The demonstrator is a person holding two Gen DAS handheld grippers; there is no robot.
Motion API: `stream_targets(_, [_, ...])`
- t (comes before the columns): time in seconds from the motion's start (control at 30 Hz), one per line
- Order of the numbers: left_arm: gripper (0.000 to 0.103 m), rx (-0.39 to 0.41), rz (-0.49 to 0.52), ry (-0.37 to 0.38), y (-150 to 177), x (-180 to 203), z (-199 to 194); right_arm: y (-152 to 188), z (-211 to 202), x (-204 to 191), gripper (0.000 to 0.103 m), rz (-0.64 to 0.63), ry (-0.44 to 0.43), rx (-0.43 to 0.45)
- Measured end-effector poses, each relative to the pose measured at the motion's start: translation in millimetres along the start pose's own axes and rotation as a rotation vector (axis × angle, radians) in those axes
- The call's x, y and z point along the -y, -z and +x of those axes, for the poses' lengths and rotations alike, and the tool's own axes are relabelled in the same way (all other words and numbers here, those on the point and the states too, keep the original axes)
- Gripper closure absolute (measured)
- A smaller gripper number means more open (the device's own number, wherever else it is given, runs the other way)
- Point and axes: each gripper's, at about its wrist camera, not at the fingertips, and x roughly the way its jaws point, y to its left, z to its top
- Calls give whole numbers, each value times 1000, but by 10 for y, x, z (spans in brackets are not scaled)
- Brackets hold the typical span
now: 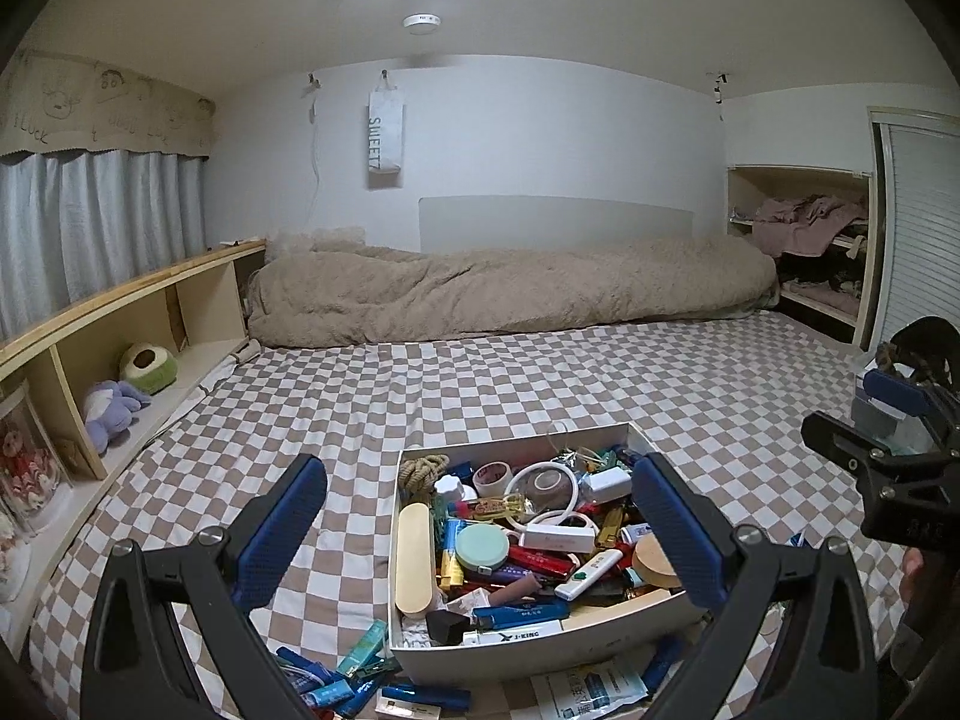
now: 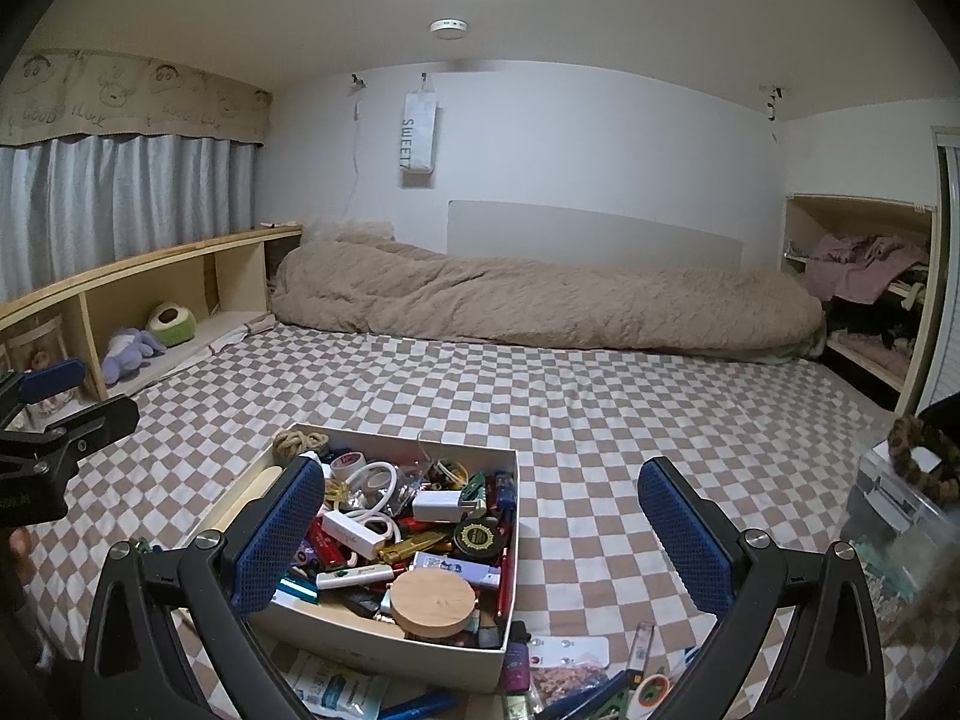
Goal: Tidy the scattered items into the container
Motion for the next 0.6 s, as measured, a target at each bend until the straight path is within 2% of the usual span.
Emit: stream_targets(0.6, [0,-13,12,-7,28,26,62,14,34,13,0,10,-1,-17])
